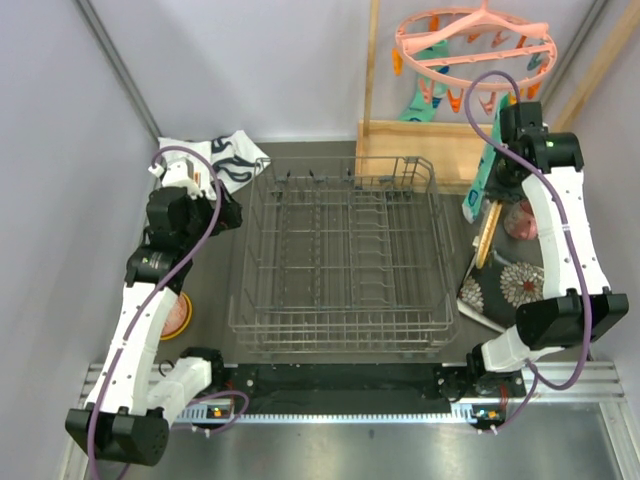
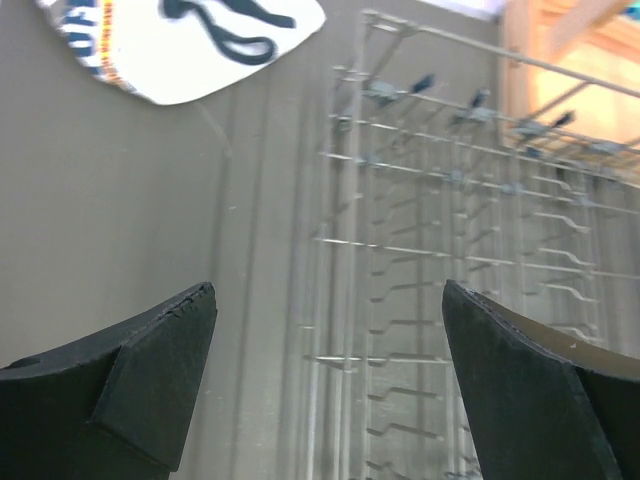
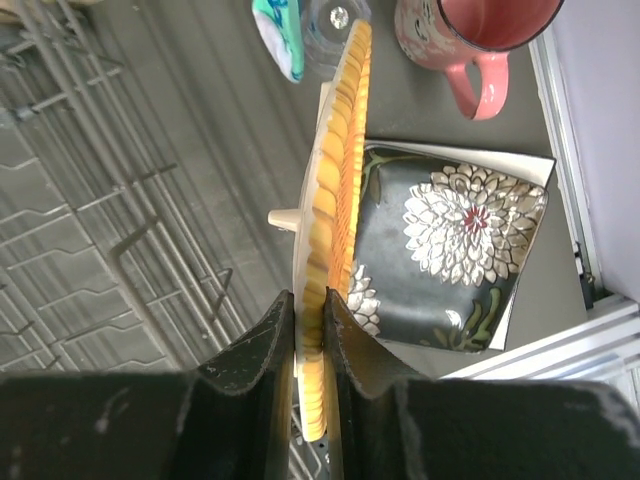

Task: Load the mixed dishes into the dish rack
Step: Grab a plate with the right arm, then pass the plate from the right arm to the left

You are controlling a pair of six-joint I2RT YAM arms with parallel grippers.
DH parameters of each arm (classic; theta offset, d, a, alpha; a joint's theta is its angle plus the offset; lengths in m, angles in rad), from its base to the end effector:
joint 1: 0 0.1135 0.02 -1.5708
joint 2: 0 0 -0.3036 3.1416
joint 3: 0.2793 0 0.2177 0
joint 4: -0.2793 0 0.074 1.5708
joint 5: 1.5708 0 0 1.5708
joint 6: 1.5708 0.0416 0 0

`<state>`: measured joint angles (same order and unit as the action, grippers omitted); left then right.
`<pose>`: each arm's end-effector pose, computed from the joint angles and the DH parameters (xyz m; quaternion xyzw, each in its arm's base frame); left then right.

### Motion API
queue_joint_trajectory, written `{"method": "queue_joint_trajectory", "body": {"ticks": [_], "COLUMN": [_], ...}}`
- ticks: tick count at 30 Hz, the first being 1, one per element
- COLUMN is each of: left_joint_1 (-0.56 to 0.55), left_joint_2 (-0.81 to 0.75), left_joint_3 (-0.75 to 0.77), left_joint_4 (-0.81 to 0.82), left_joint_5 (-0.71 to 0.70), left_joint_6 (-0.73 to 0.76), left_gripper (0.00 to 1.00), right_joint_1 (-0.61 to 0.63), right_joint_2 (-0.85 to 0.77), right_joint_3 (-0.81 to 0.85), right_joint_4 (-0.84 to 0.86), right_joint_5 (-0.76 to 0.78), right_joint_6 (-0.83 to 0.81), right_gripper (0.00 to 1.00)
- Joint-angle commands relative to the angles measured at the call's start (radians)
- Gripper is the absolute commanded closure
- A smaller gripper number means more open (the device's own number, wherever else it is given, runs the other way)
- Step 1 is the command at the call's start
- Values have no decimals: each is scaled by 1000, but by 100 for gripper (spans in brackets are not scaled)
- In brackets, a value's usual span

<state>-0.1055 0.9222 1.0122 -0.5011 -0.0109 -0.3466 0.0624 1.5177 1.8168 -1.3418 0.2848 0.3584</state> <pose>0.1448 -0.0149 0.3878 -0.1036 0.8301 -0.1184 0.5350 0.2438 0.0035 0.4373 0.1775 0.9397 -0.0800 0.2813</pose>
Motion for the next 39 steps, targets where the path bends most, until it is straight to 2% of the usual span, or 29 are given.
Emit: {"method": "queue_joint_trajectory", "body": {"ticks": [1, 8, 17, 23, 31, 39], "left_joint_1": [0, 0, 0, 0, 0, 0], "left_joint_2": [-23, 0, 30, 69, 79, 95], "left_joint_3": [43, 65, 89, 114, 109, 108], "left_joint_4": [56, 110, 173, 176, 222, 256], "left_joint_5": [135, 236, 325, 358, 407, 448], "left_joint_6": [-37, -98, -167, -190, -224, -252], "left_gripper": [2, 5, 5, 7, 9, 11], "right_joint_1": [-6, -4, 0, 25, 27, 27], "right_joint_2": [-53, -57, -73, -85, -160, -231], "right_joint_3": [146, 285, 403, 470, 449, 349], "right_joint_4": [-19, -40, -17, -10, 92, 226], "right_joint_5": [4, -42, -229, -274, -398, -636], "right_joint_6": [-22, -39, -36, -39, -22, 37], "right_gripper": [100, 100, 100, 100, 100, 100]}}
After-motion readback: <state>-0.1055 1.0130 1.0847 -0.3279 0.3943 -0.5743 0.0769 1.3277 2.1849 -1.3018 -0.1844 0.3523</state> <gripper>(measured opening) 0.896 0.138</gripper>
